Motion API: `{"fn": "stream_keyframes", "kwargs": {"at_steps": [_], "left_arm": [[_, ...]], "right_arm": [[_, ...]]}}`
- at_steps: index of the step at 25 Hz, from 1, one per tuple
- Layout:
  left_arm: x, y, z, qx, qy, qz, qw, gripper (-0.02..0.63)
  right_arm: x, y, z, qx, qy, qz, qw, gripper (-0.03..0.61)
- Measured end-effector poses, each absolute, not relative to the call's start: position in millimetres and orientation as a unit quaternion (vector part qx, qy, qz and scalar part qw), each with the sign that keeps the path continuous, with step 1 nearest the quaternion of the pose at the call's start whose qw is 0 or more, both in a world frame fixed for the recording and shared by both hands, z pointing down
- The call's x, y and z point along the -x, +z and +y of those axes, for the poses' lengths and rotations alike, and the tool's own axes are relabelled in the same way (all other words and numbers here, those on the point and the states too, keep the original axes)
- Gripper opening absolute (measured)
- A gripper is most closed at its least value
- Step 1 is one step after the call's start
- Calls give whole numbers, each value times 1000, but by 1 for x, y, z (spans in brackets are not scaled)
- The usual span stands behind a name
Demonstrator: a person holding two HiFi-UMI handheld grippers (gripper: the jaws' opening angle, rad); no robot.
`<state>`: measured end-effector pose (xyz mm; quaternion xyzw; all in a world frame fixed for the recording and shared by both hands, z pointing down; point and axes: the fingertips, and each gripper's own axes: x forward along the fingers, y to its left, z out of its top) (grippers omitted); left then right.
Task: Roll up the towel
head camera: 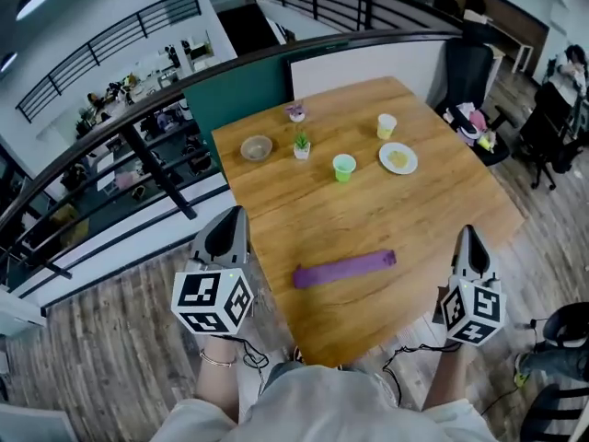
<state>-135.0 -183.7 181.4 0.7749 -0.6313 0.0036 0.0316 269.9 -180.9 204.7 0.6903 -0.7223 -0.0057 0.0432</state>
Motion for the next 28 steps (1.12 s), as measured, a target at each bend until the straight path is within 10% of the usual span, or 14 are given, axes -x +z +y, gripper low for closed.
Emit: {"fn": "stream_keyframes", "kwargs": {"at_steps": [28], "left_arm": [[112, 206, -183, -783, 29, -620, 37, 3]], "right_arm": [[-270, 212, -154, -714, -5, -698, 51, -2]]}}
